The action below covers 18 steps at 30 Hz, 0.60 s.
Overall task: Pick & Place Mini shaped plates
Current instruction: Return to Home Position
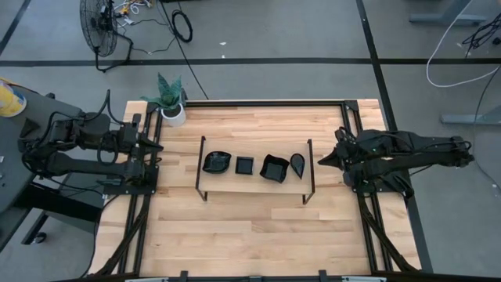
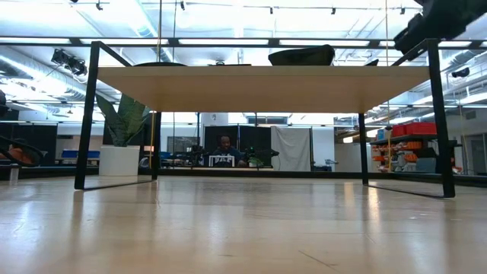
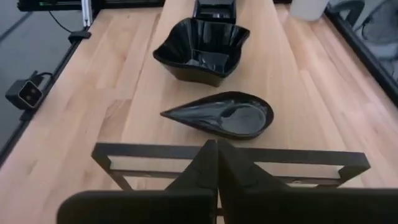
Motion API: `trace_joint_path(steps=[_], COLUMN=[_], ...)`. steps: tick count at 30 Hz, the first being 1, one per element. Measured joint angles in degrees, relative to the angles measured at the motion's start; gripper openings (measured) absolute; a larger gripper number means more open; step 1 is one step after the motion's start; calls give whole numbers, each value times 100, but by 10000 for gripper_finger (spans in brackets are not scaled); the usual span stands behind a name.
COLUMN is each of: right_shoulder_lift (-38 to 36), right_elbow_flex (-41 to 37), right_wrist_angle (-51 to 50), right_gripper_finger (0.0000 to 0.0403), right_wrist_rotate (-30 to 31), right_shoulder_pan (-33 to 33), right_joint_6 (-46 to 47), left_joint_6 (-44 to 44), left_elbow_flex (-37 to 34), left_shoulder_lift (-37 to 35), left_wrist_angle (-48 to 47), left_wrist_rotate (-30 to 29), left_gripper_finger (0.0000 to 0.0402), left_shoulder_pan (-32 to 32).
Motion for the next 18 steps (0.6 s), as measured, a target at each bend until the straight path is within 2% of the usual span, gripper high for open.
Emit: trace_joint_path(steps=[8,18], right_shoulder_lift=[-956,-1777], right_elbow_flex=[-788,-1516], right_wrist_angle=[940,2019], right_gripper_finger=[1,1], right_wrist_rotate=[-107,-103], right_shoulder_pan=[-2,-2], right_joint_6=[-556,-402], left_joint_6=[-2,-2], left_elbow_flex=[0,0], left_shoulder_lift=[0,0], left_wrist_angle=[-2,0], left_wrist_rotate=[0,0], left_gripper_finger=[25,25], left_shoulder_pan=[-1,1])
